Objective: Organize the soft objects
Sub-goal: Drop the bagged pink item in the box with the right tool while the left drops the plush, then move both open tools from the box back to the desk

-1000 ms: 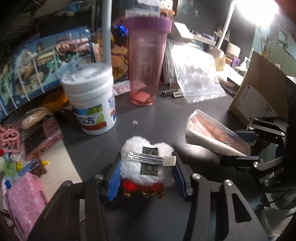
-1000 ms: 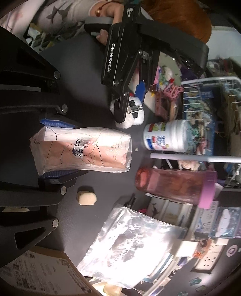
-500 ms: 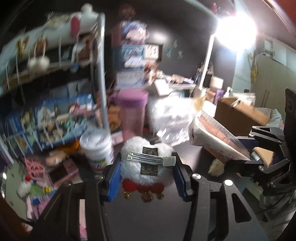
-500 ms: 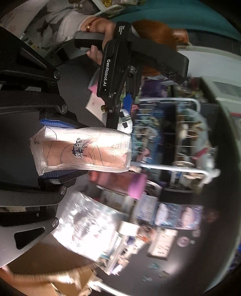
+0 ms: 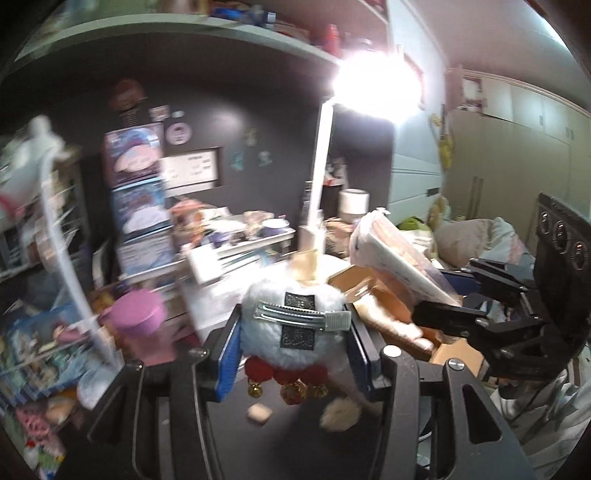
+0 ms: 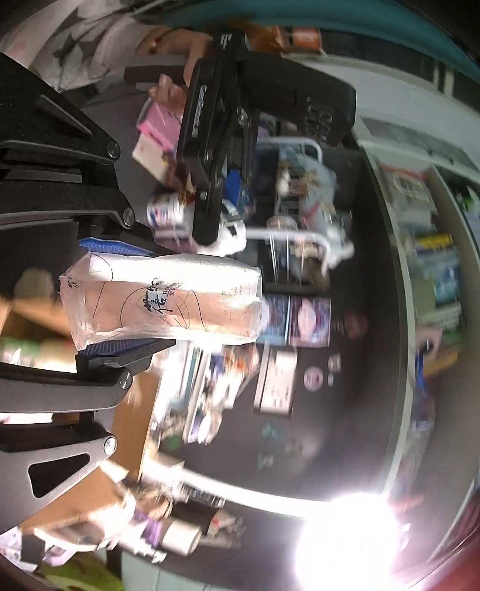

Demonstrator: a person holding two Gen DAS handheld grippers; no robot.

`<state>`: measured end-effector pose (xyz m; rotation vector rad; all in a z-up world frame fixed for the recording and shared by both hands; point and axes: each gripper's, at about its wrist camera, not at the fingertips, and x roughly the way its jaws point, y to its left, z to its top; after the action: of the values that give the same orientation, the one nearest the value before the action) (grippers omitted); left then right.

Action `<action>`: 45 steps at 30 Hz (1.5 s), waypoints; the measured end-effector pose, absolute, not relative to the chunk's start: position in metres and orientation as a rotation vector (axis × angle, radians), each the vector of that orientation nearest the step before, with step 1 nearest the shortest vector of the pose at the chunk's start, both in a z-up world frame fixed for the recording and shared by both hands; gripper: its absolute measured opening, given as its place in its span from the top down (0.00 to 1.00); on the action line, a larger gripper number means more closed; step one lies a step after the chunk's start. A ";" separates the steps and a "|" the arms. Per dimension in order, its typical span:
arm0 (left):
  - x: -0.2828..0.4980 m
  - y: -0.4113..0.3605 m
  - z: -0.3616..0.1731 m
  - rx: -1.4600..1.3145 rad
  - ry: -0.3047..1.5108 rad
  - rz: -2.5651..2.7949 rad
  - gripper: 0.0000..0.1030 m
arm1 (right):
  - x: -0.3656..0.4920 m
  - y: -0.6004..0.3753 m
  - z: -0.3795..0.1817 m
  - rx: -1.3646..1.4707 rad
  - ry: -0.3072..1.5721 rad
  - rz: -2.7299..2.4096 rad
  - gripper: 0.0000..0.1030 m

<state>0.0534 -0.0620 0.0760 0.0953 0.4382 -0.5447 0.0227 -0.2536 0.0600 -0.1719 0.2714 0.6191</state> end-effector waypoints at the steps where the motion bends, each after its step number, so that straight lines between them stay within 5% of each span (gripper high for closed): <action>1: 0.057 -0.070 0.078 0.099 0.441 -0.562 0.54 | 0.025 -0.263 0.060 -0.165 0.273 0.598 0.69; 15: 0.093 -0.185 0.074 0.225 0.530 -0.697 0.54 | 0.074 -0.339 0.009 -0.154 0.439 0.446 0.68; 20: 0.102 -0.204 0.069 0.255 0.558 -0.705 0.54 | 0.073 -0.339 -0.001 -0.182 0.441 0.448 0.50; 33: 0.127 -0.229 0.059 0.299 0.628 -0.705 0.53 | 0.068 -0.343 0.005 -0.192 0.421 0.456 0.48; 35: 0.130 -0.234 0.058 0.311 0.640 -0.711 0.51 | 0.067 -0.344 0.006 -0.197 0.421 0.451 0.47; 39: 0.131 -0.237 0.057 0.321 0.639 -0.709 0.24 | 0.066 -0.344 0.004 -0.204 0.432 0.445 0.47; 45: 0.126 -0.217 0.064 0.284 0.622 -0.695 0.22 | 0.064 -0.342 0.005 -0.211 0.437 0.438 0.47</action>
<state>0.1258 -0.2171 0.0637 0.2837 0.6222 -0.6954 0.0637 -0.3423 0.0052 -0.2112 0.4372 0.4385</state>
